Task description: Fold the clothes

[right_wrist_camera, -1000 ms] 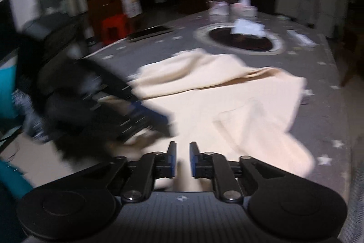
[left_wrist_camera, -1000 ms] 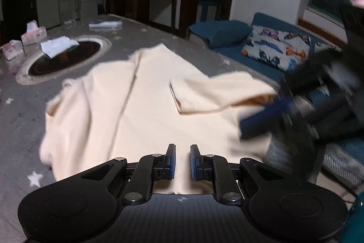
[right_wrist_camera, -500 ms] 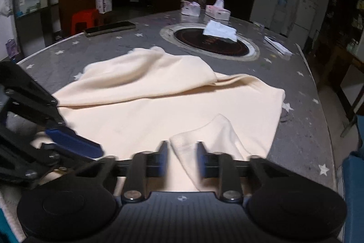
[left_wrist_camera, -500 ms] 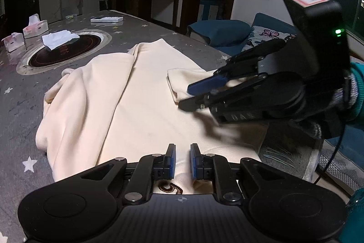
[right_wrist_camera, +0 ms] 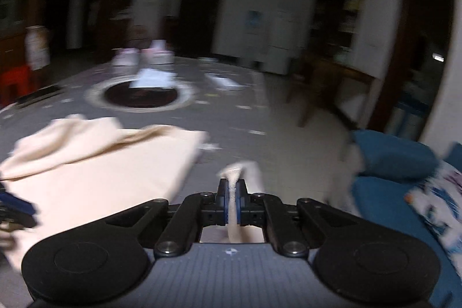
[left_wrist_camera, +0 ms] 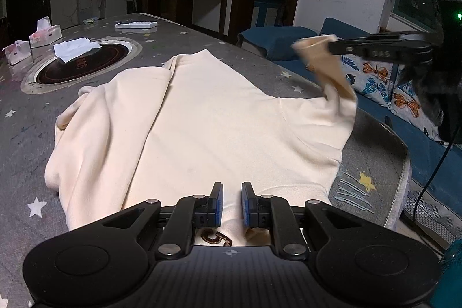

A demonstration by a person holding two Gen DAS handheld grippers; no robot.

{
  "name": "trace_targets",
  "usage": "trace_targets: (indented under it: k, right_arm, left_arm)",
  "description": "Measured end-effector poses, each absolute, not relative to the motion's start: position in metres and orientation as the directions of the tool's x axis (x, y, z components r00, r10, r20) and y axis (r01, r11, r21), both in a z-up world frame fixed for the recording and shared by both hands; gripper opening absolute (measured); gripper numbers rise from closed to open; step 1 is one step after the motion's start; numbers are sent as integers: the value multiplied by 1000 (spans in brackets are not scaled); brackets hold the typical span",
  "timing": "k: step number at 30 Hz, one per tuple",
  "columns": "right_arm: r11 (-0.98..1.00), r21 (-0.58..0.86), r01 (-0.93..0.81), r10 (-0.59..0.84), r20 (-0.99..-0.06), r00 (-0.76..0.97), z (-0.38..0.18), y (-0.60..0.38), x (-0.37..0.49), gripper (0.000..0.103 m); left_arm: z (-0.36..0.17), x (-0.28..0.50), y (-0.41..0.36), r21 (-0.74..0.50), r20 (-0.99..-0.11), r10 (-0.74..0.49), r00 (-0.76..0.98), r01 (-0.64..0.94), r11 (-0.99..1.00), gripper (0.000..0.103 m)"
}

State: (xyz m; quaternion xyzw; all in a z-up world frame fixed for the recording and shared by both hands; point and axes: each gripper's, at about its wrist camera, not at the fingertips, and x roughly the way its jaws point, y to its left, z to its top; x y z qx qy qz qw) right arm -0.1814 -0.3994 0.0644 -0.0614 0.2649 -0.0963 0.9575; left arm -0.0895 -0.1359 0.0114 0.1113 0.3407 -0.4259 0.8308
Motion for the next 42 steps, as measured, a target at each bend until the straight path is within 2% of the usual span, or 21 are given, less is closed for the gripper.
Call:
trace_targets:
  k: [7,10,15,19,24,27,31,37,42]
  right_arm:
    - [912,-200,358,-409,-512,756,52,-445,-207,4]
    - [881,-213,422,-466,-538,702,39,-455,-210,10]
    - [872,-213,441,-483,-523,702,34,-459,-209,14]
    - [930,-152,334,-360,-558,748,31,-442,-197,15]
    - [986,-69,155,-165,-609,776,20,-412,-180,26]
    - [996,-42,84,-92,-632,770,13,-395,-170,27]
    - [998,-37,47,-60,-645,762,12,-381,-164,35]
    - [999,-13,37,-36,-658,752,10,-379,-156,44]
    - [999,5,45,-31,-660,751,7,-378,-154,51]
  left_arm:
    - [11,-89,-136,-107,-662,-632,404,783,612,16]
    - [11,-89,-136,-106,-663,-631,403,784,612,16]
    - [11,-89,-136,-106,-664,-630,402,784,612,16]
    - [12,-88,-136,-112,-667,-630,398,782,613,16]
    - [16,-85,-138,-100,-671,-615,414,771,629,19]
    - [23,-78,-135,-88,-661,-601,449,749,657,19]
    - [33,-58,-128,-72,-648,-554,523,682,728,25]
    - [45,-22,-118,-54,-637,-475,608,579,814,25]
    - [49,-7,-142,-22,-638,-488,596,619,785,25]
